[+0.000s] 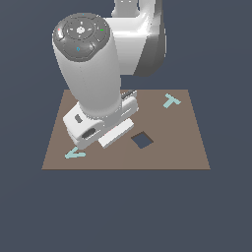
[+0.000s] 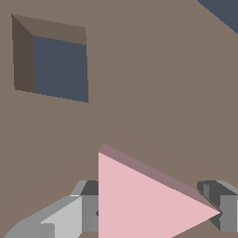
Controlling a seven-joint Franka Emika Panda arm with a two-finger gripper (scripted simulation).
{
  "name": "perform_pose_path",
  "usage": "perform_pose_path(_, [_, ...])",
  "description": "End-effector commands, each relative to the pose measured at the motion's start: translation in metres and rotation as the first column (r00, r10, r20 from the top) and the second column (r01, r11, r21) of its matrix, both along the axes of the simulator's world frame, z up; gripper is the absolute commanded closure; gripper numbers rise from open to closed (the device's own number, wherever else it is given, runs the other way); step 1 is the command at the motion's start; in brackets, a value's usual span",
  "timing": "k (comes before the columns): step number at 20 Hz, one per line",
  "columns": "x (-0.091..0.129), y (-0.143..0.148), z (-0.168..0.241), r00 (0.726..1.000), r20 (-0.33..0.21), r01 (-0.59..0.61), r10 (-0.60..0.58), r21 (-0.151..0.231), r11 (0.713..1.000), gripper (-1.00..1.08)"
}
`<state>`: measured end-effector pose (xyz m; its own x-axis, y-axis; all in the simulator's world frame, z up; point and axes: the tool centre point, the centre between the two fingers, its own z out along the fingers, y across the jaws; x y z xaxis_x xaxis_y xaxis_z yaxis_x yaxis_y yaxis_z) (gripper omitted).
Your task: Insert a designated object into the corresponding slot on a board.
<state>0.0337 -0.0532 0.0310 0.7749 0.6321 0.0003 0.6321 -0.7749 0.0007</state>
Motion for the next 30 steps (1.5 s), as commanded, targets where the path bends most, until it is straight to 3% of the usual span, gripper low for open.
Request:
perform_pose_path(1, [0.000, -0.004, 0.000, 0.999, 0.000, 0.035, -0.035, 0.000, 0.999, 1.08])
perform_pose_path(9, [-0.004, -0.026, 0.002, 0.973, 0.001, 0.230, -0.230, 0.000, 0.973, 1.08])
perform_pose_path(12, [-0.007, -0.037, 0.003, 0.943, 0.001, 0.331, -0.331, 0.000, 0.943, 1.08])
perform_pose_path(15, [-0.013, -0.049, 0.003, 0.896, 0.001, 0.444, -0.444, 0.000, 0.896, 1.08])
perform_pose_path(18, [-0.022, -0.062, 0.004, 0.826, 0.001, 0.563, -0.563, 0.000, 0.826, 1.08])
perform_pose_path(20, [-0.029, -0.071, 0.005, 0.765, 0.001, 0.644, -0.644, 0.000, 0.765, 1.08])
perform_pose_path(30, [-0.070, -0.098, 0.008, 0.414, 0.001, 0.910, -0.910, 0.001, 0.414, 1.08])
